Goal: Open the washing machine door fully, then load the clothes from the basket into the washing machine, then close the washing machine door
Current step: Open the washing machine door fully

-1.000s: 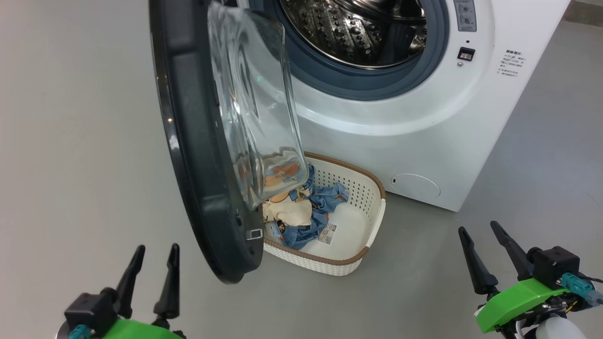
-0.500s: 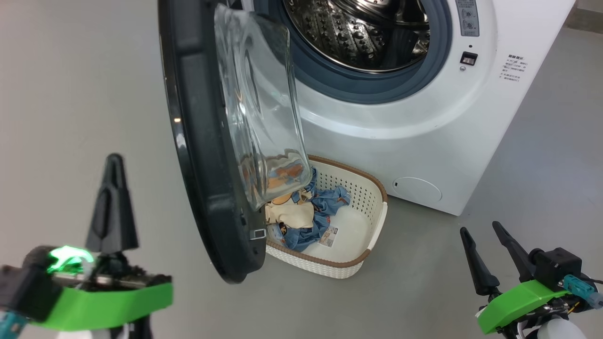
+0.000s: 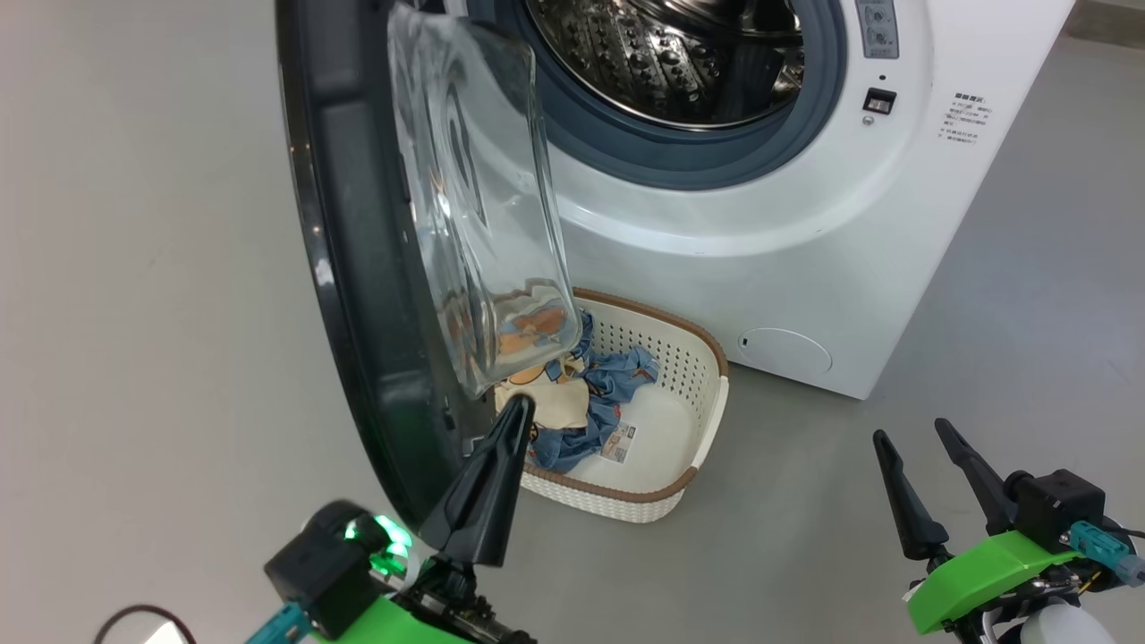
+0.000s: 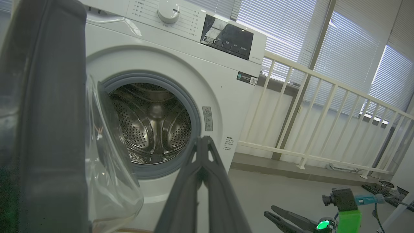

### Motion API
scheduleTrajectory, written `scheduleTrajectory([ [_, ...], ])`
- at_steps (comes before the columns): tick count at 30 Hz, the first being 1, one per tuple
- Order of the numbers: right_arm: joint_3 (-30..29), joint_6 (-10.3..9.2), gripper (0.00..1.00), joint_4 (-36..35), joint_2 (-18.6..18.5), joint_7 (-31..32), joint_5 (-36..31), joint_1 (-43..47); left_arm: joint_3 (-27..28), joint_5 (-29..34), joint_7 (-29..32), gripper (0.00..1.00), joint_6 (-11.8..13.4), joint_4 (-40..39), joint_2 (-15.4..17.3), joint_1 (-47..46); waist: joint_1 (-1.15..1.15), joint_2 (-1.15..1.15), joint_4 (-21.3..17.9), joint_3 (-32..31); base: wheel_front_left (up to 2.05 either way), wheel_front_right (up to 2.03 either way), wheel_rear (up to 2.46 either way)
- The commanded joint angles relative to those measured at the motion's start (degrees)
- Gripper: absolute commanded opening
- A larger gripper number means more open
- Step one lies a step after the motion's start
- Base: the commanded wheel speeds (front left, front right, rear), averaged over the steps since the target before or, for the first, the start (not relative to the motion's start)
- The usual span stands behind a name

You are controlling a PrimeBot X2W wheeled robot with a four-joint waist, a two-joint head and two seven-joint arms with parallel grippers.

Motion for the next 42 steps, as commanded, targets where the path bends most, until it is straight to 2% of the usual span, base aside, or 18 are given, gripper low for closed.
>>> scheduleTrajectory([
  [1,1.5,0.09,1.0,-1.4,-0.8,-0.7,-0.3,-0.6,1.7,-0.3,-0.3,0.0,-0.2,-0.4,0.8,-0.8,0.0,0.0,-0.1,0.1,0.0,0.0,0.0],
  [14,2.3,0.09,1.0,-1.7,-0.6,-0.7,0.1,-1.3,4.7,-3.9,-0.3,0.0,-0.2,15.7,0.4,-5.2,0.0,0.0,-0.4,0.6,0.0,0.0,0.0],
  [24,2.2,0.09,1.0,-2.3,-0.5,-0.7,0.6,-1.4,11.9,-3.0,-0.3,0.0,-0.2,20.6,-0.1,-6.7,0.0,0.0,-0.6,0.9,0.0,0.0,0.0],
  [29,2.6,0.09,1.0,-2.3,-0.1,-0.7,0.7,-1.5,18.3,-1.6,-0.3,0.0,-0.2,22.4,-0.2,-7.1,0.0,0.0,-0.9,1.1,0.0,0.0,0.0],
  [42,2.5,0.09,1.0,-2.2,0.1,-0.7,0.6,-2.1,29.3,1.5,-0.3,0.0,-0.2,27.7,2.1,-11.5,0.0,0.0,-1.2,2.4,0.0,0.0,0.0],
])
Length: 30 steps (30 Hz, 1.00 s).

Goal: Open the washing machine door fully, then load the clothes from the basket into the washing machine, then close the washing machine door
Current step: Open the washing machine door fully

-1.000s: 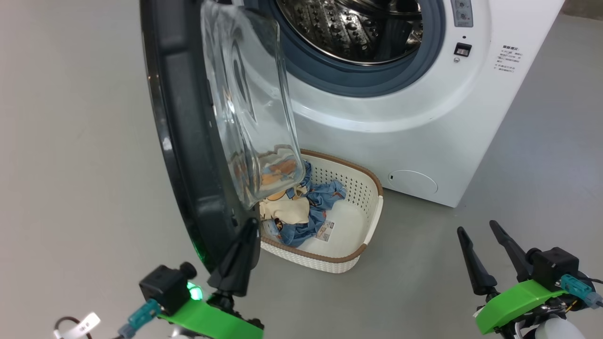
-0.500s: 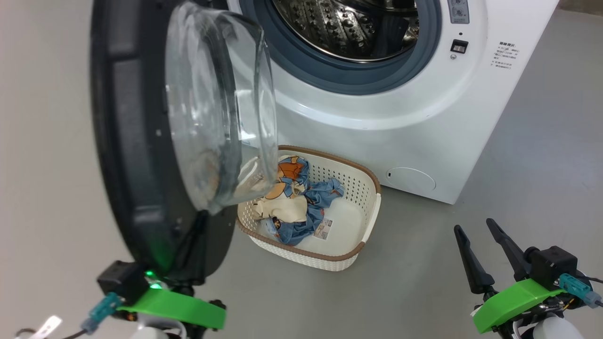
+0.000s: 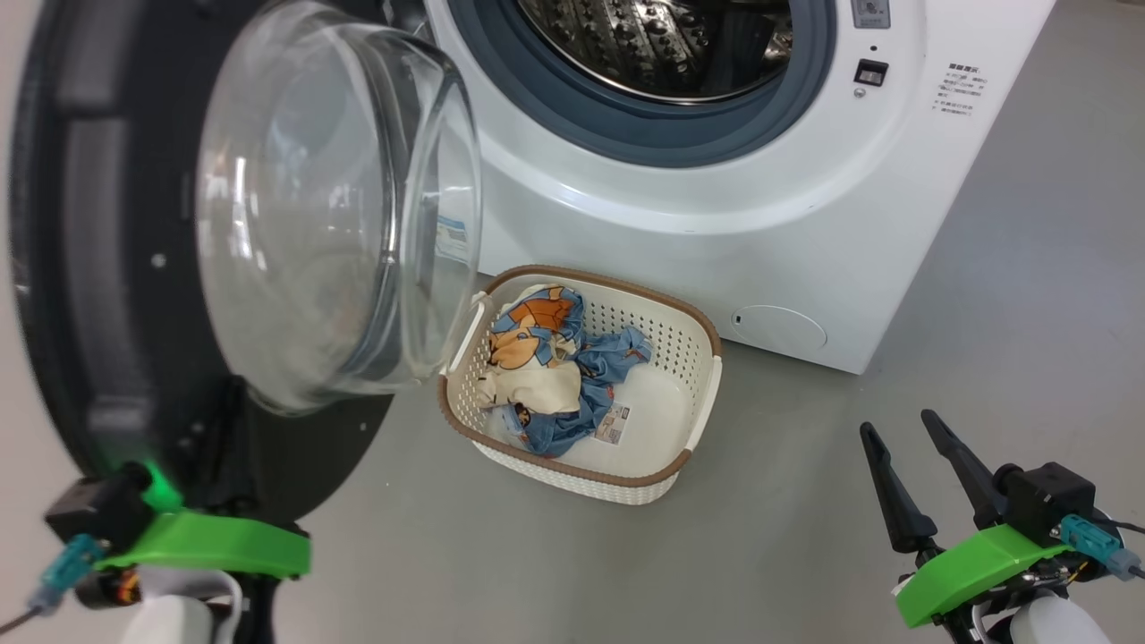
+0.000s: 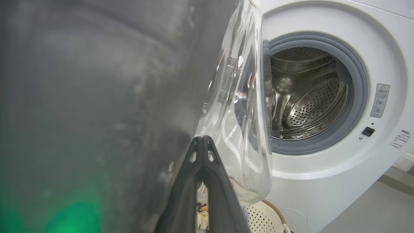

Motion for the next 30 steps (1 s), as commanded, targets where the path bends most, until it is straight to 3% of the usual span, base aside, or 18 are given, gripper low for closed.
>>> scheduleTrajectory([
  [1,1.1,0.09,1.0,-1.4,-0.1,-0.7,0.0,-1.8,3.7,0.7,-0.6,0.0,-0.1,-1.0,3.0,-3.5,0.0,0.0,-0.3,0.2,0.0,0.0,0.0],
  [15,0.9,0.09,1.0,-1.8,-0.5,-0.7,-0.1,-2.3,14.9,5.1,-0.6,0.0,-0.1,6.1,7.0,-8.8,0.0,0.0,-1.1,1.7,0.0,0.0,0.0],
  [30,1.1,0.09,1.0,-1.7,-0.9,-0.7,-0.4,-3.2,21.1,8.9,-0.6,0.0,-0.1,13.0,10.8,-13.0,0.0,0.0,-1.1,2.8,0.0,0.0,0.0],
])
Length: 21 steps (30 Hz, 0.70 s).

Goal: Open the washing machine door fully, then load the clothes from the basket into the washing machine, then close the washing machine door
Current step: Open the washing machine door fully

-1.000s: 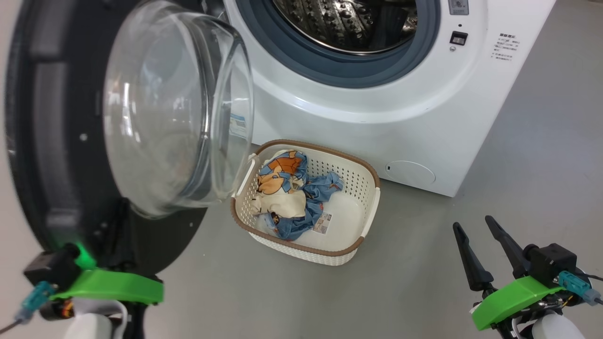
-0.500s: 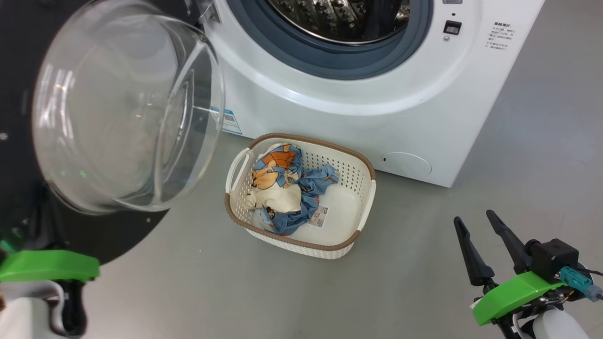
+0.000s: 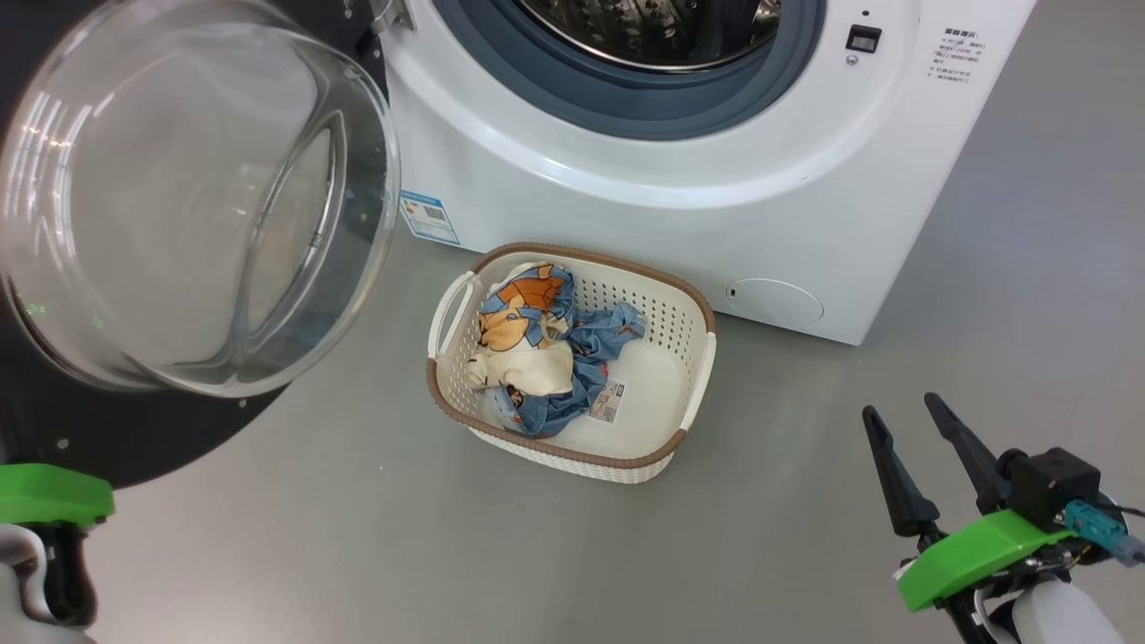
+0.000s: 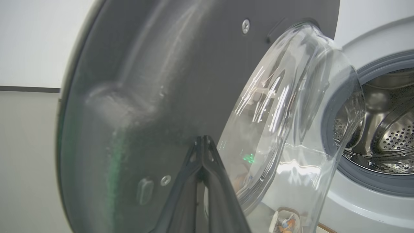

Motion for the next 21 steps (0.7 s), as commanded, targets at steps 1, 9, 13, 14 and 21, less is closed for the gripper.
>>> scheduleTrajectory([
  [1,1.2,0.09,1.0,-1.3,-0.6,-0.7,-0.4,-2.2,3.0,0.9,-0.5,0.0,0.4,-0.1,4.1,-2.3,0.0,0.0,-0.1,0.2,0.0,0.0,0.0],
  [9,1.4,0.09,1.0,-1.3,-1.0,-0.7,-0.4,-2.7,6.3,2.7,-0.5,0.0,0.4,2.9,5.6,-4.4,0.0,0.0,-0.9,0.9,0.0,0.0,0.0],
  [13,1.5,0.09,1.0,-1.2,-1.4,-0.7,-0.3,-3.0,8.4,3.4,-0.5,0.0,0.4,5.0,6.8,-5.8,0.0,0.0,-1.3,1.4,0.0,0.0,0.0],
  [14,1.6,0.09,1.0,-1.1,-1.5,-0.7,-0.3,-3.0,8.9,3.6,-0.5,0.0,0.4,5.6,7.0,-6.1,0.0,0.0,-1.4,1.4,0.0,0.0,0.0],
  [21,1.6,0.09,1.0,-1.1,-1.9,-0.7,-0.3,-3.6,11.0,4.7,-0.5,0.0,0.4,8.4,8.3,-8.2,0.0,0.0,-1.9,2.1,0.0,0.0,0.0],
])
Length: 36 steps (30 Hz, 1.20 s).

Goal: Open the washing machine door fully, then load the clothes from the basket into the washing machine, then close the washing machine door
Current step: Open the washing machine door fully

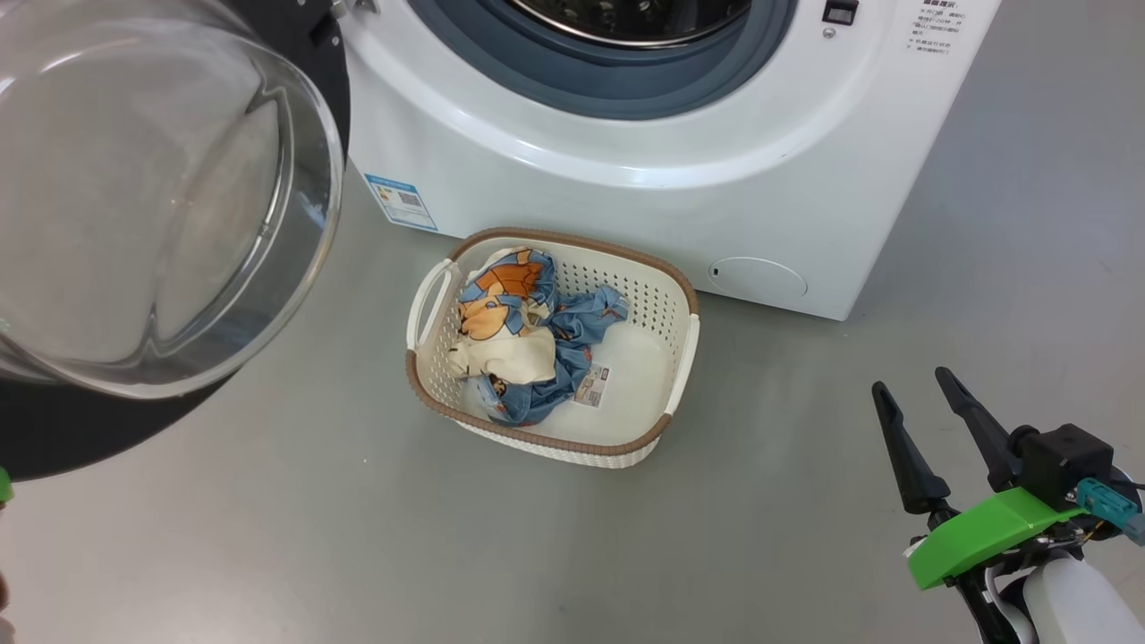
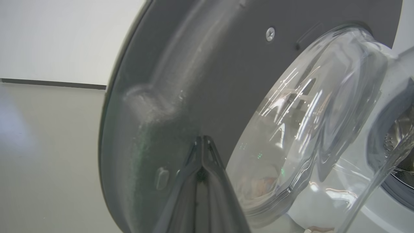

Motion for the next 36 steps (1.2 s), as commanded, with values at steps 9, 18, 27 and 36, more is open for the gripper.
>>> scheduleTrajectory([
  [9,1.8,0.09,1.0,-1.1,-0.4,-0.7,-0.5,-2.1,3.1,0.9,-0.5,0.0,0.4,1.0,5.3,-2.9,0.0,0.0,-0.6,0.4,0.0,0.0,0.0],
  [18,1.7,0.09,1.0,-1.1,0.0,-0.7,-0.4,-1.5,-0.2,-1.2,-0.5,0.0,0.4,0.0,4.7,-0.6,0.0,0.0,-0.5,-1.1,0.0,0.0,0.0],
  [27,1.9,0.09,1.0,-1.2,0.3,-0.7,0.2,-0.1,-7.8,-6.2,-0.5,0.0,0.4,-8.7,2.8,8.9,0.0,0.0,-0.7,-3.9,0.0,0.0,0.0],
  [36,1.4,0.09,1.0,-1.8,0.5,-0.7,0.7,1.6,-12.0,-7.8,-0.5,0.7,0.4,-16.7,1.0,15.9,0.0,0.0,-2.2,-5.7,0.0,0.0,0.0],
])
